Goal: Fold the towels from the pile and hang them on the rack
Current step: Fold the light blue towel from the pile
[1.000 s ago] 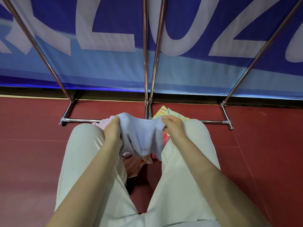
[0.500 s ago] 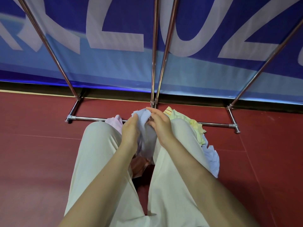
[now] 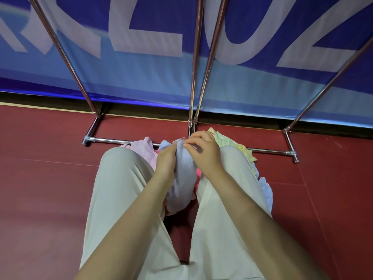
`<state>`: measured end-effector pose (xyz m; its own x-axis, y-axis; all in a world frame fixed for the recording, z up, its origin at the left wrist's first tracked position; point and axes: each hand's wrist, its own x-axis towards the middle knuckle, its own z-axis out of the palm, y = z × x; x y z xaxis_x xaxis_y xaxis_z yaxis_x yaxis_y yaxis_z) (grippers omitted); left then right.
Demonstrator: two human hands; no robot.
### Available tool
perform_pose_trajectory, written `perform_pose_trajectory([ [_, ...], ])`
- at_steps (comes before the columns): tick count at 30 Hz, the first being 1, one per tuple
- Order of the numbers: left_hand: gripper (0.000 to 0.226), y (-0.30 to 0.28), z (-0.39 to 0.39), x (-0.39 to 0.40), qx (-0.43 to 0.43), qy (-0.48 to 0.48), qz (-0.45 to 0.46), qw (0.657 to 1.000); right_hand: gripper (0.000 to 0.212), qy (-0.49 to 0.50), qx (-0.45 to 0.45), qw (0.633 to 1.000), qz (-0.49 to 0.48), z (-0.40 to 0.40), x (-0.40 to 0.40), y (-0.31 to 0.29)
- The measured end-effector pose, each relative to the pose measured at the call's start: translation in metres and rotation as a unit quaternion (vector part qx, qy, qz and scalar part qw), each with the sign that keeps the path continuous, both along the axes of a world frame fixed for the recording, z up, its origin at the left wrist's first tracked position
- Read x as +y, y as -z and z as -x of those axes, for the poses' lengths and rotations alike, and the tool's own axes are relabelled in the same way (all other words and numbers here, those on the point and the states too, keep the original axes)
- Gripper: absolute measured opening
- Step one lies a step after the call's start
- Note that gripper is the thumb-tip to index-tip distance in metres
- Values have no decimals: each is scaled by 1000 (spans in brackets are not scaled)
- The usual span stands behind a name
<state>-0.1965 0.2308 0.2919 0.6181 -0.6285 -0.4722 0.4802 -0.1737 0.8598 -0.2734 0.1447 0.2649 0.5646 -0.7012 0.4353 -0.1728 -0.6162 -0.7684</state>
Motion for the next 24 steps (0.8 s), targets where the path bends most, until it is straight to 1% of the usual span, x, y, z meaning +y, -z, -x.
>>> perform_pose_trajectory([
  [2, 20, 2, 0, -1, 2, 11, -19, 1000, 7, 0, -5, 1000, 22, 1, 1, 1],
  [4, 21, 1, 1, -2, -8, 6, -31, 999, 9, 1, -4, 1000, 11, 3, 2, 1],
  [8, 25, -1, 4, -3, -51, 26, -43, 997, 9, 0, -4, 999, -34, 5, -1, 3],
  [13, 30, 1, 7, -6, -31, 15, -62, 997, 9, 16, 3, 994, -112, 5, -6, 6],
  [16, 20, -1, 10, -2, -85, 57, -51, 993, 12, 15, 1, 987, -162, 5, -7, 4],
  [17, 20, -1, 11, -1, -96, 51, -44, 993, 13, 15, 3, 984, -178, 5, -6, 3],
  [19, 24, -3, 10, -1, -93, 8, -55, 994, 15, 17, 12, 981, -194, 7, -6, 1],
  [20, 20, -3, 7, -2, -95, -15, -69, 993, 17, 14, 18, 981, -195, 8, -5, 1],
  [22, 9, -4, -2, -1, -78, -58, -67, 993, 16, -10, 28, 982, -189, 11, -4, -1],
  [24, 15, -7, -9, 5, -58, -85, -60, 993, 13, -49, 54, 981, -179, 16, -4, -3],
])
